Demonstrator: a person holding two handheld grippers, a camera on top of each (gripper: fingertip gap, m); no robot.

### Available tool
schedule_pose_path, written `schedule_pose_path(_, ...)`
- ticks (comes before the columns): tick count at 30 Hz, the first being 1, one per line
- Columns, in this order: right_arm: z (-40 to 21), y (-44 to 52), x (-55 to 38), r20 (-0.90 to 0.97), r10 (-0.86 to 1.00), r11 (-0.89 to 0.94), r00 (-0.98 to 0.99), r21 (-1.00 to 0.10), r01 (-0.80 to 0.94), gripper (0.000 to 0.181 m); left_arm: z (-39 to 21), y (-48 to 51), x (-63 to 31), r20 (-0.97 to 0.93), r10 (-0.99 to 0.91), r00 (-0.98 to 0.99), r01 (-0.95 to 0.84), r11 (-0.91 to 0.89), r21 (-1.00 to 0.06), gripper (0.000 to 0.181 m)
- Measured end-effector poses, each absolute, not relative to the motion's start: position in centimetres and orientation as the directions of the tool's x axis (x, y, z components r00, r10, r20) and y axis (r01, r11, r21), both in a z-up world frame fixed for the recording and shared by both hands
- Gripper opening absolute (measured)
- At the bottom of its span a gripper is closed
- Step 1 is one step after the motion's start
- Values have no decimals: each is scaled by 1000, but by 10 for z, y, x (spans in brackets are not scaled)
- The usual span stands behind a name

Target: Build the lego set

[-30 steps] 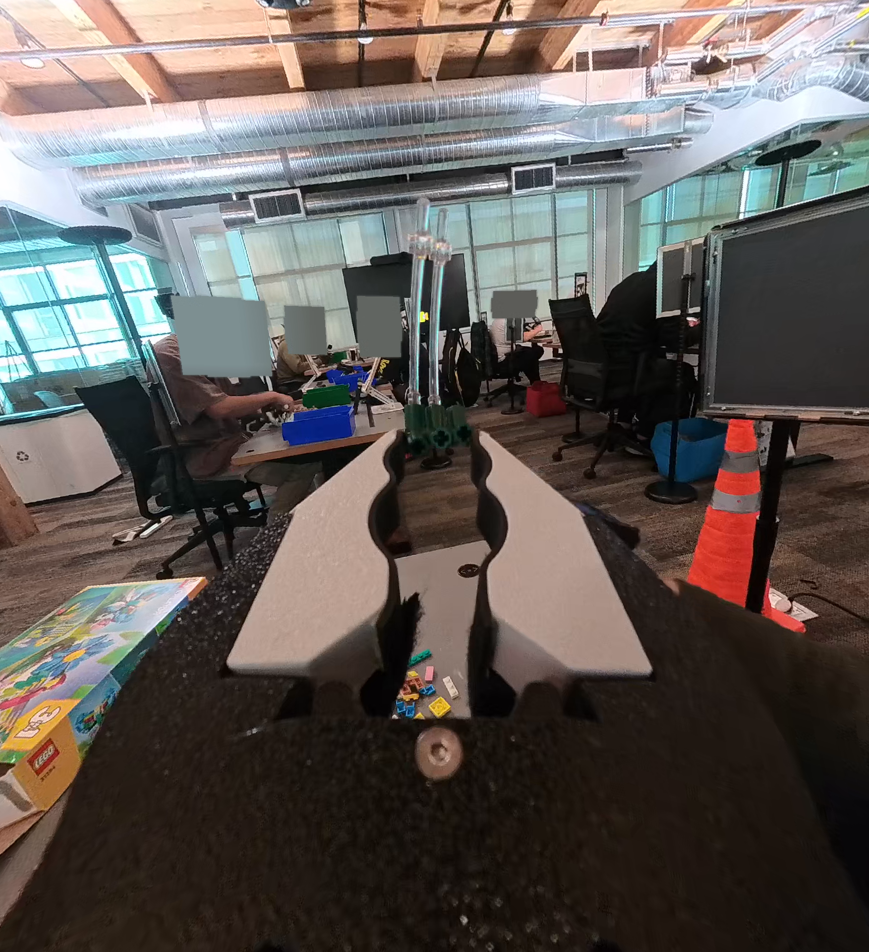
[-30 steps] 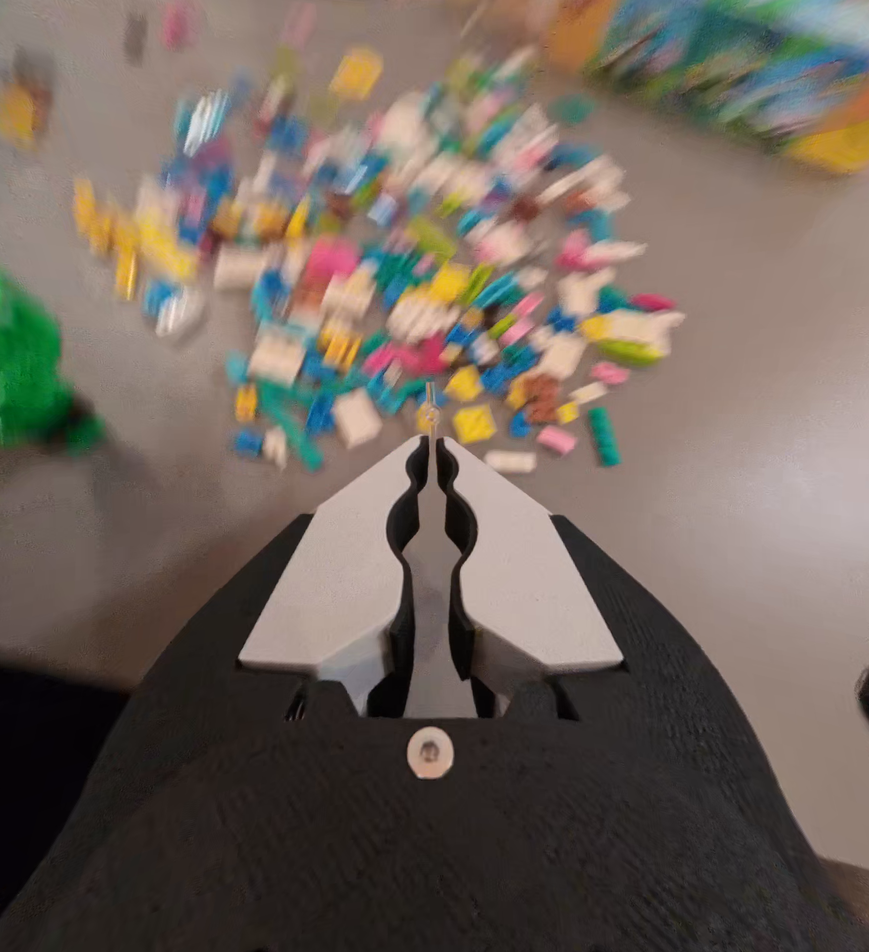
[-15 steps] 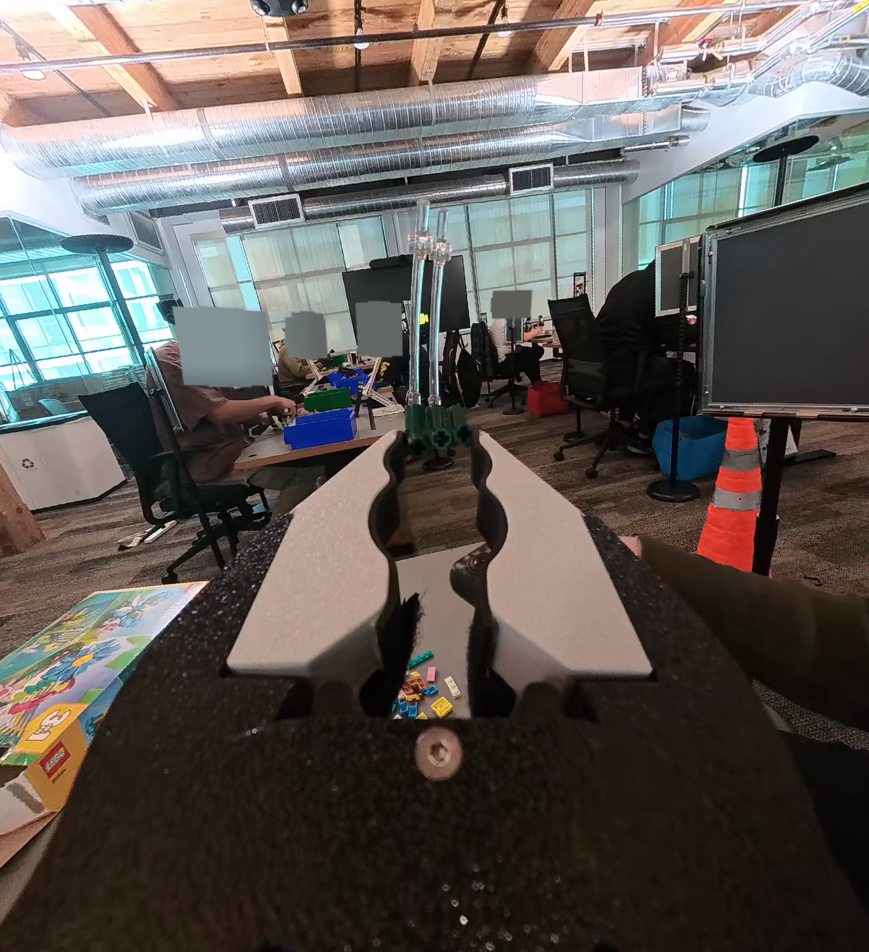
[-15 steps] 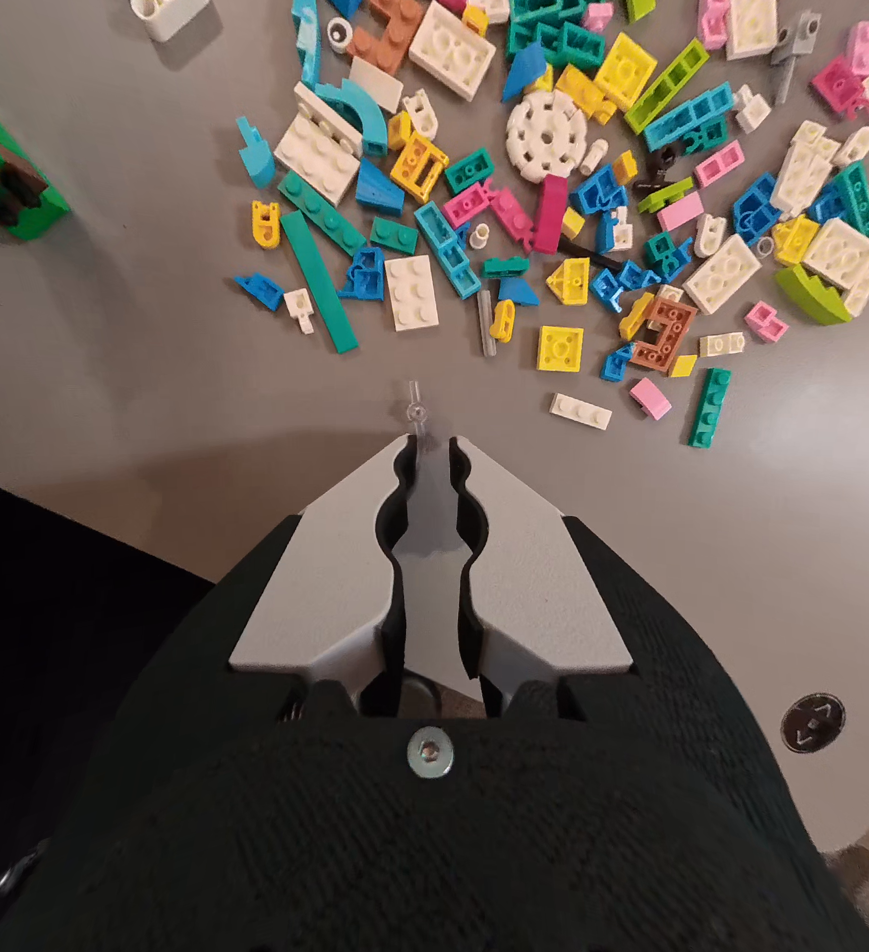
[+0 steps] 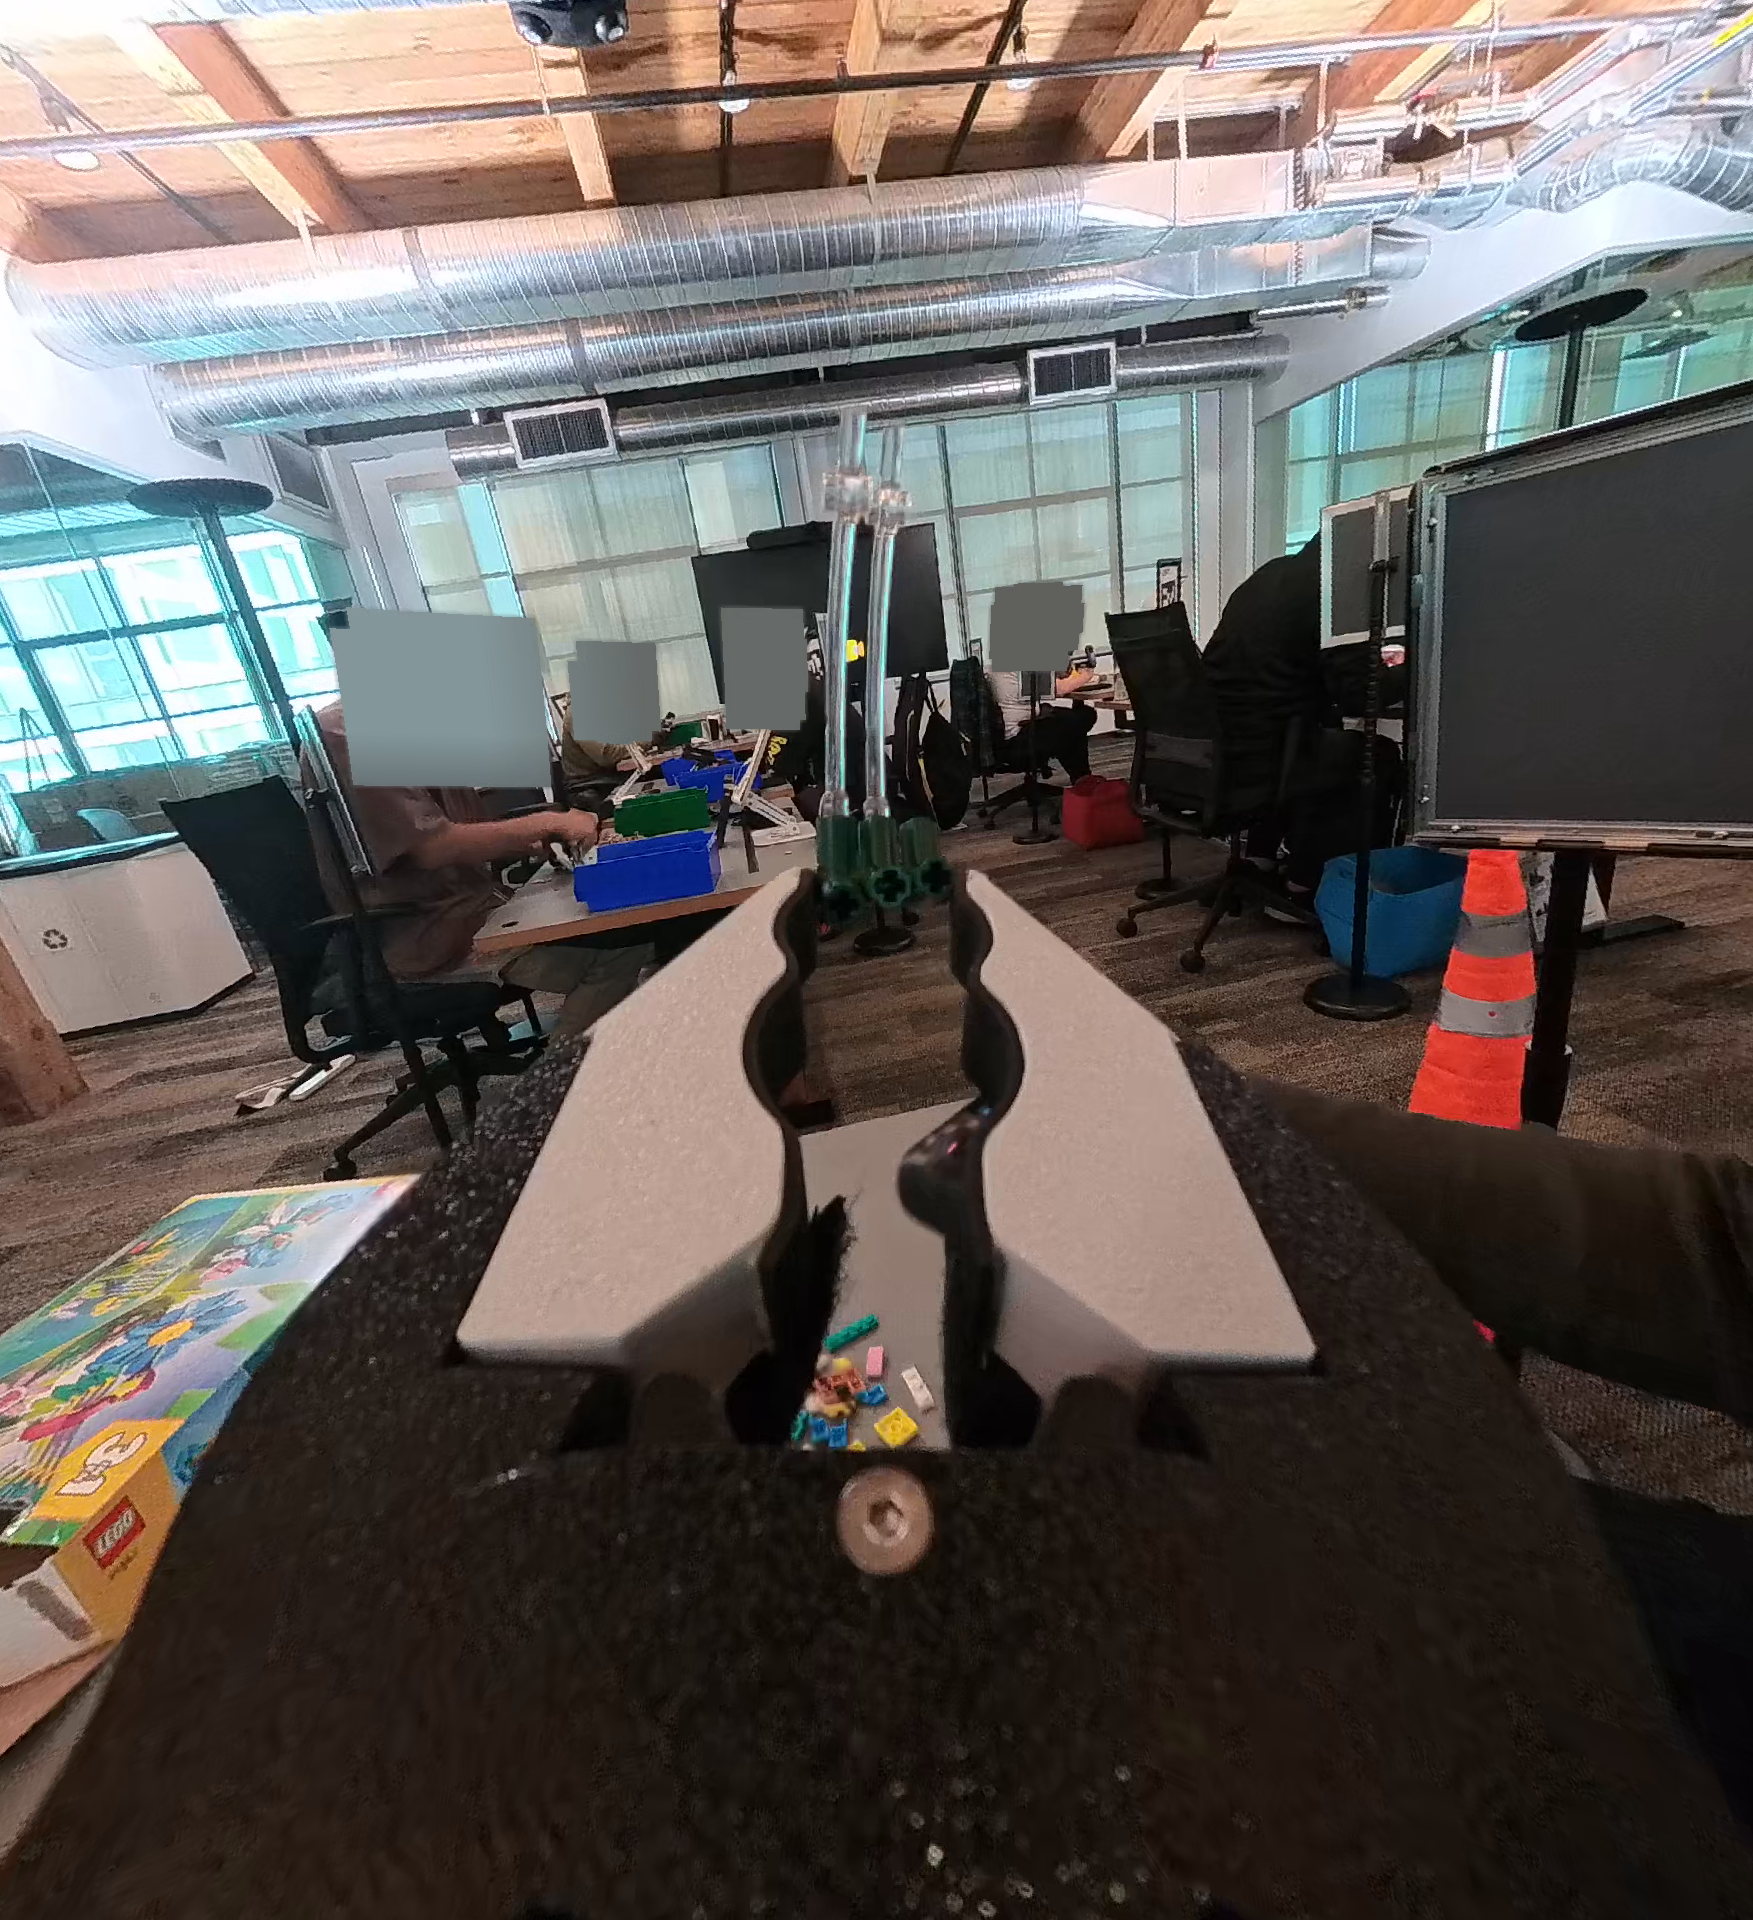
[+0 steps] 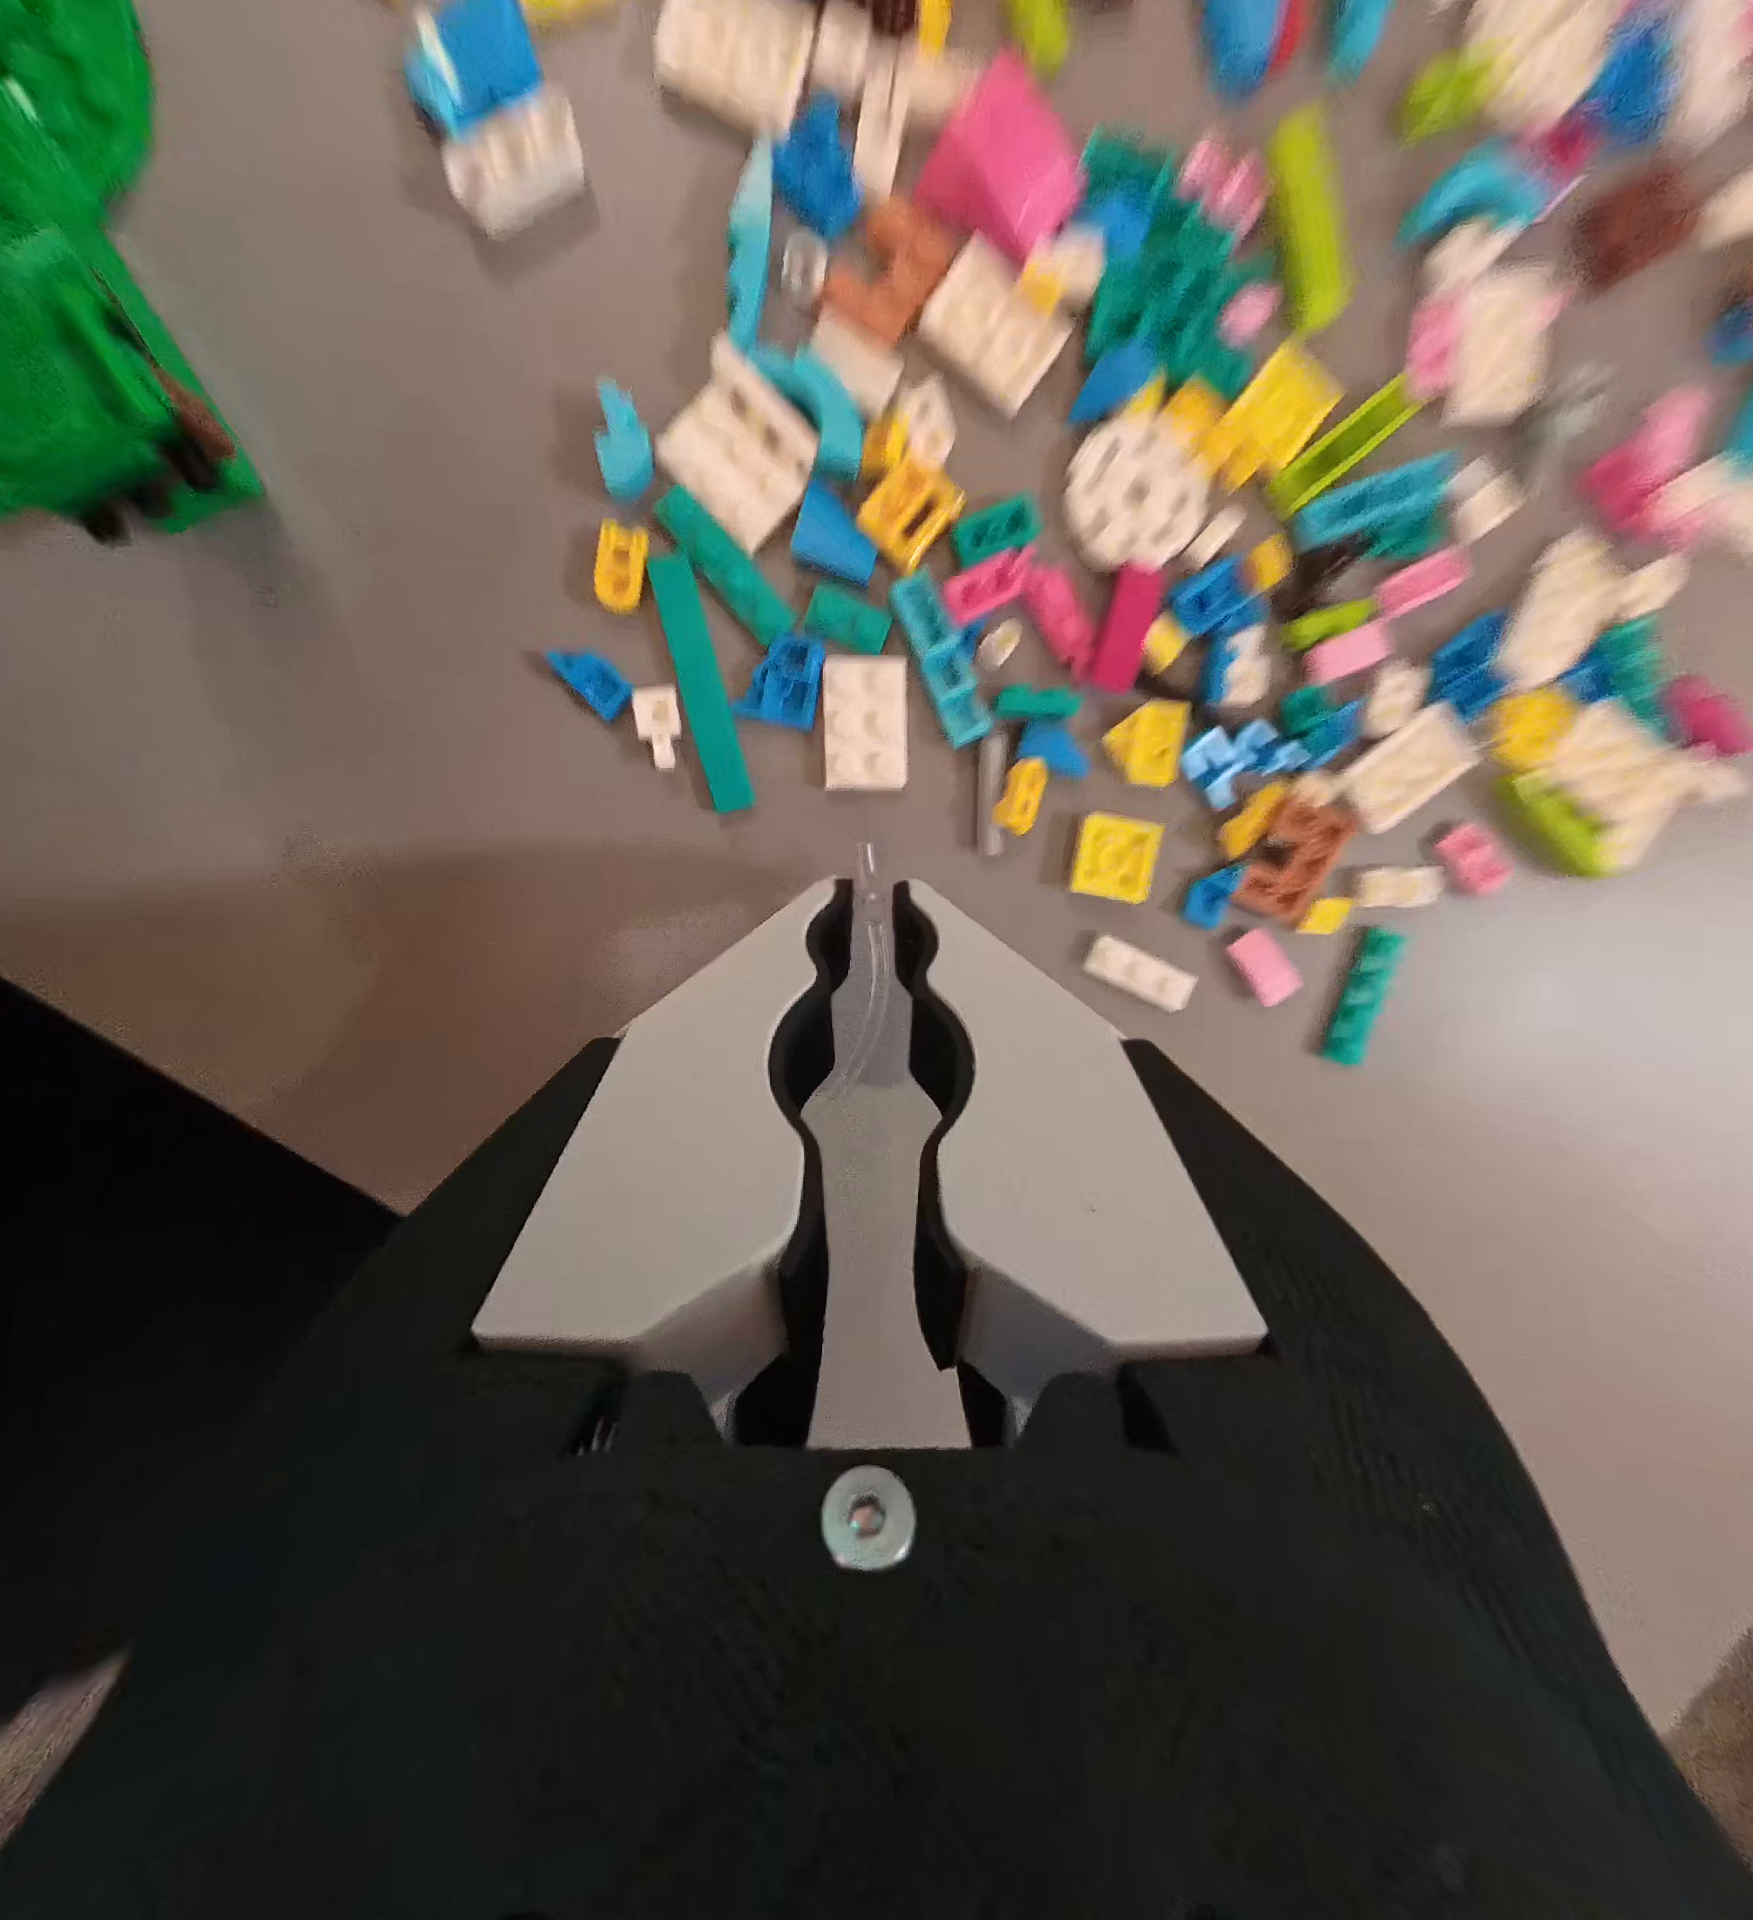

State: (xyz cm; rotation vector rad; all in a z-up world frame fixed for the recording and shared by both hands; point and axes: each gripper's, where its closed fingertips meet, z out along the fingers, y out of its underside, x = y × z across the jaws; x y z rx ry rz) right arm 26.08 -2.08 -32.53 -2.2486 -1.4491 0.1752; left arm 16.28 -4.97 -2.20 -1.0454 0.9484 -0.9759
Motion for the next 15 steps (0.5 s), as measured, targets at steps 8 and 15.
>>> schedule_pose_path(8,-49,-35,246,397,402,400,825,-887,232,6,-6,-70,179,-317,-885,341,255,412,-875,23)
schedule_pose_path(15,71,-137,245,299,282,794,912,-606,-47,6,0,-105,204,-390,-851,351,321,501,-804,23)
